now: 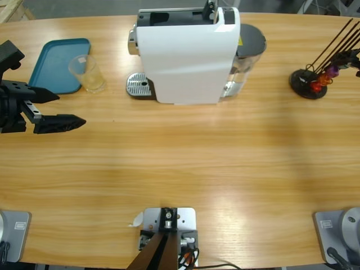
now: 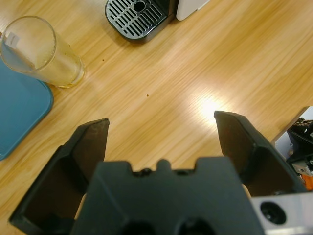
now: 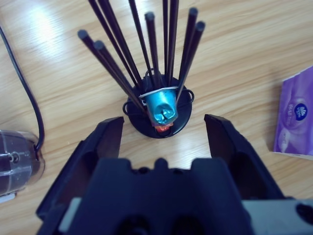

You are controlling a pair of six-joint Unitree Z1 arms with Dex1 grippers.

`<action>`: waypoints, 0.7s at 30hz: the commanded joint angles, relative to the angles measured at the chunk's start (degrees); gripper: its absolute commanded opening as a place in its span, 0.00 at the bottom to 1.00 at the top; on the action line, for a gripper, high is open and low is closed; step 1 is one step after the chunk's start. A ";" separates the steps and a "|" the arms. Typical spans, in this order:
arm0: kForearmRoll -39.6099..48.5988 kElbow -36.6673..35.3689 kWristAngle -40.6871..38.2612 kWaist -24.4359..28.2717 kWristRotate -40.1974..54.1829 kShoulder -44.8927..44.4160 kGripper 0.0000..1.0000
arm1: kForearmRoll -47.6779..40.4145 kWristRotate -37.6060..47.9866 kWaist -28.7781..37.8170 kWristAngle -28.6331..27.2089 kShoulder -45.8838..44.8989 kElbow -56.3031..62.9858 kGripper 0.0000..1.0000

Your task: Pour coffee

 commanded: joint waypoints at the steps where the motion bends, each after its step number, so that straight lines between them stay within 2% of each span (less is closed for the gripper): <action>1: -0.74 2.23 0.64 -0.41 -0.71 -0.12 0.93 | -0.93 -1.22 -1.09 1.42 2.37 0.30 0.71; 5: -0.74 2.23 0.64 -0.38 -0.71 -0.04 0.93 | -1.00 -1.34 -1.14 1.93 2.76 0.20 0.70; 7: -0.74 2.23 0.64 -0.41 -0.71 -0.04 0.93 | -1.11 -1.55 -1.12 2.37 3.00 0.18 0.64; 18: -0.74 2.23 0.64 -0.41 -0.71 -0.04 0.93 | -1.11 -1.74 -1.39 2.48 4.09 -0.22 0.62; 19: -0.74 2.23 0.64 -0.41 -0.71 -0.04 0.93 | -1.11 -1.74 -1.44 2.35 4.11 -0.24 0.59; 20: -0.74 2.23 0.64 -0.39 -0.71 -0.04 0.93 | -1.11 -1.74 -1.49 2.14 4.11 -0.24 0.52; 21: -0.75 2.23 0.64 -0.41 -0.71 0.00 0.93 | -1.11 -1.74 -1.53 1.88 4.06 -0.24 0.50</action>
